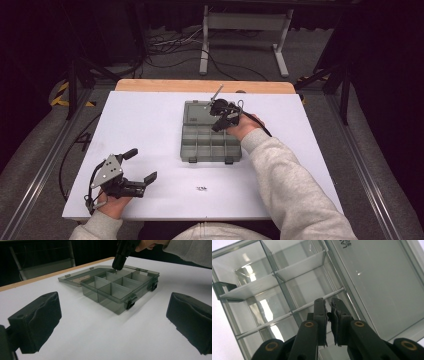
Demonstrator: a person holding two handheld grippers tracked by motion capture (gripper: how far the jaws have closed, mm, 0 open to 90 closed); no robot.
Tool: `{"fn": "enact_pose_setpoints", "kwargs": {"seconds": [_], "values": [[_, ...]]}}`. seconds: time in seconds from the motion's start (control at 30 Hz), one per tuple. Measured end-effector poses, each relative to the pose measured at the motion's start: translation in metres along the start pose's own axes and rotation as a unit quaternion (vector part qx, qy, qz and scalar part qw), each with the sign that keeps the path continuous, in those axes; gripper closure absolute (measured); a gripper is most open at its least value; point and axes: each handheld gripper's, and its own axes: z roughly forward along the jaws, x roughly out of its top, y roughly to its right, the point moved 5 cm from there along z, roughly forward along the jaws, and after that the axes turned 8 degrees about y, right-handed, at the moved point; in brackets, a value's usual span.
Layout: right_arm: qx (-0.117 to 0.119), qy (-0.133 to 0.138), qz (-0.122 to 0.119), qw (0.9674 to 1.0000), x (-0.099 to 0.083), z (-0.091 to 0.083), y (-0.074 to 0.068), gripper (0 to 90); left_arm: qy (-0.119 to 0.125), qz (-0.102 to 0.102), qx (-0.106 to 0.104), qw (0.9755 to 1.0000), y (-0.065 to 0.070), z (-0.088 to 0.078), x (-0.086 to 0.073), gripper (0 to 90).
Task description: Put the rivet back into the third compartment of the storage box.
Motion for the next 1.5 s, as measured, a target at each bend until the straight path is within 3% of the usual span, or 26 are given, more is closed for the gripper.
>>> {"fn": "enact_pose_setpoints", "kwargs": {"seconds": [0.9, 0.97, 1.17, 1.43, 1.5], "values": [[0.013, -0.027, 0.017, 0.9994, -0.015, 0.018, -0.001, 81.6, 0.0, 0.0, 0.0, 1.0, 0.0, 0.0, 0.0, 0.5], [0.014, -0.026, 0.018, 0.9994, -0.015, 0.017, -0.001, 79.1, 0.0, 0.0, 0.0, 1.0, 0.0, 0.0, 0.0, 0.5], [-0.004, -0.006, 0.019, 0.9998, -0.011, 0.004, -0.001, 60.4, 0.0, 0.0, 0.0, 1.0, 0.0, 0.0, 0.0, 0.5], [-0.01, 0.022, 0.008, 0.9997, -0.003, -0.018, -0.015, 44.9, -0.002, 0.001, -0.001, 1.0, 0.001, 0.0, 0.0, 0.5], [-0.011, 0.034, -0.001, 0.9994, 0.0, -0.028, -0.025, 37.6, -0.001, 0.001, 0.0, 1.0, 0.001, 0.0, 0.0, 0.5]]}}
